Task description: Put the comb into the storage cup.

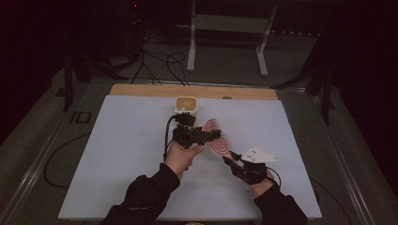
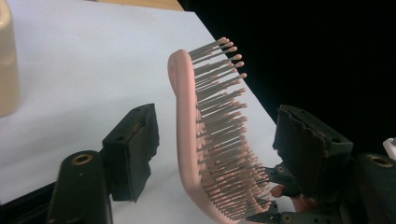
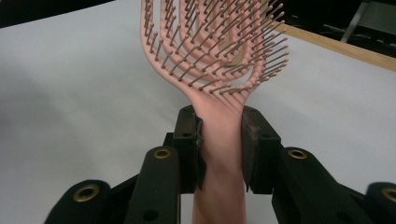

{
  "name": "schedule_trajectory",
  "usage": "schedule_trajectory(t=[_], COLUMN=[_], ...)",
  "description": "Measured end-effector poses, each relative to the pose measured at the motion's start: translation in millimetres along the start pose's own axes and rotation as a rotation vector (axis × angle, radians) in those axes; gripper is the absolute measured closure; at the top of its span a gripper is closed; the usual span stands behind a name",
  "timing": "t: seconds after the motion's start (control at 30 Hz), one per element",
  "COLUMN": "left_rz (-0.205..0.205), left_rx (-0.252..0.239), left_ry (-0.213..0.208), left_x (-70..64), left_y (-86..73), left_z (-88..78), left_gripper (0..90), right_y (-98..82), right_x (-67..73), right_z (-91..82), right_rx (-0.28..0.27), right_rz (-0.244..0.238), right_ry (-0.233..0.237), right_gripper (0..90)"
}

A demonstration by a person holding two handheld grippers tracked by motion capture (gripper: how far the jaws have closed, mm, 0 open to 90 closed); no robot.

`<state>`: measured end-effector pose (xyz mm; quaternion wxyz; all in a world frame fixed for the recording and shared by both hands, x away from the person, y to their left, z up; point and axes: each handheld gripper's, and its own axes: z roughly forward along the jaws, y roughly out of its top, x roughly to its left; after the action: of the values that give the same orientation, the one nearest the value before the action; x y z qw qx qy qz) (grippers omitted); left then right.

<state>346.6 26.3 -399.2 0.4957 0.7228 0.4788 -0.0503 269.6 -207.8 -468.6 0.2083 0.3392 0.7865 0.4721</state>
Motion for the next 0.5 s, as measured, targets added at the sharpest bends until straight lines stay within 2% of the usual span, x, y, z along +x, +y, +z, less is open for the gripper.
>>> schedule_trajectory(t=[0.1, 0.17, 0.4, 0.5], left_rz=[-0.002, 0.011, 0.016, 0.003], left_rx=[0.001, -0.008, 0.011, 0.012], left_ry=[-0.004, 0.015, -0.015, -0.036], left_x=[0.3, -0.9, -1.1, 0.0], left_y=[-0.1, -0.5, -1.7, -1.5], left_z=[1.1, 1.3, 5.9, 7.3], left_gripper=[39.6, 42.8, 54.3, 57.7], right_y=[0.0, 0.1, 0.6, 0.6], right_x=[0.3, 0.7, 2.4, 1.3], right_z=[0.0, 0.0, 0.0, -0.9], right_rx=[-0.001, -0.001, -0.006, -0.009], right_rz=[-0.002, -0.005, -0.013, -0.015], right_ry=[-0.004, -0.007, -0.008, -0.009], right_gripper=[70.6, 70.6, 70.6, 70.6])
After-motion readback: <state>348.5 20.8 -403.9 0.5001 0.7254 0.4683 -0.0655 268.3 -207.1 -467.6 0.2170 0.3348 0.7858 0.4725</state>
